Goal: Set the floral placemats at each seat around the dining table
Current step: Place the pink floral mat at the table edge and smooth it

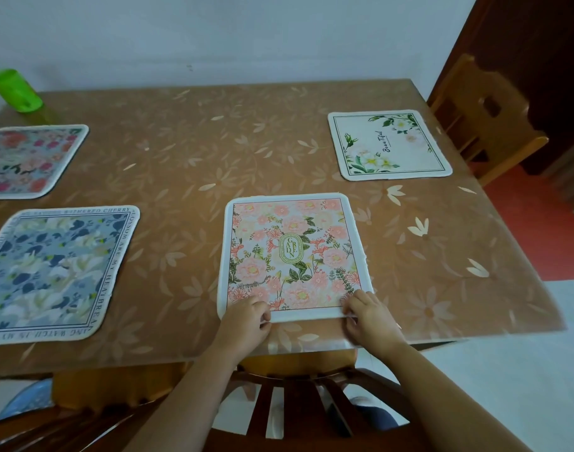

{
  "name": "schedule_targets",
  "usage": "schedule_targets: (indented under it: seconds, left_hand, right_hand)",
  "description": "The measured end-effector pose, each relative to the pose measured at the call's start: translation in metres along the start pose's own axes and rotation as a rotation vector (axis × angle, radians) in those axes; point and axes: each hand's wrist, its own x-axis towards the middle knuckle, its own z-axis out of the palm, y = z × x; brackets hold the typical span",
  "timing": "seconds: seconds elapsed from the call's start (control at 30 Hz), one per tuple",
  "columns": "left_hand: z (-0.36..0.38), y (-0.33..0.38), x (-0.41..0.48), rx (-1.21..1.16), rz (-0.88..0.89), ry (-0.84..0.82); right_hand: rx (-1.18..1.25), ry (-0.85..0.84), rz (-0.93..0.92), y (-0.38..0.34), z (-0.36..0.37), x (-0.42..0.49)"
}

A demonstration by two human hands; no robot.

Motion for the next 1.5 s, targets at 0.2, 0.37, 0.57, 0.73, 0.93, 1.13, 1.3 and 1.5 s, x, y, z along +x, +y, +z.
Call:
schedule_targets:
  seconds: [0.2, 0.37, 0.57, 0.73, 0.93, 1.13, 1.3, 1.5]
  left_hand:
    - [0.002, -0.001, -0.001, -0.020, -0.002, 0.037]
    - [0.004, -0.004, -0.001, -0.041, 0.008, 0.042]
    - [0.008, -0.011, -0.002, -0.103, -0.072, 0.114]
    - [0.012, -0.016, 0.001, -0.024, -0.087, 0.126]
    - [0.032, -0.022, 0.008, 0.158, -0.126, -0.014]
    - [0.026, -0.028, 0.045, 0.280, -0.138, -0.031]
    - [0.022, -0.039, 0.096, 0.262, -0.130, 0.016]
    - [0.011, -0.051, 0.161, 0.272, -0.035, 0.096]
  right_hand:
    - [0.035, 0.014, 0.008, -0.001, -0.002, -0.001]
    - [0.030, 0.016, 0.011, -0.002, -0.003, -0.001]
    - [0.036, 0.019, 0.017, -0.001, -0.001, -0.001]
    - [0.038, 0.007, 0.039, 0.001, 0.002, 0.000]
    - [-0.006, 0.082, 0.011, -0.006, 0.006, 0.006]
    - [-0.230, -0.101, -0.098, -0.007, 0.021, 0.051]
    - [-0.258, -0.135, -0.169, 0.003, 0.021, 0.121]
    - [-0.272, -0.110, -0.239, 0.014, 0.011, 0.206]
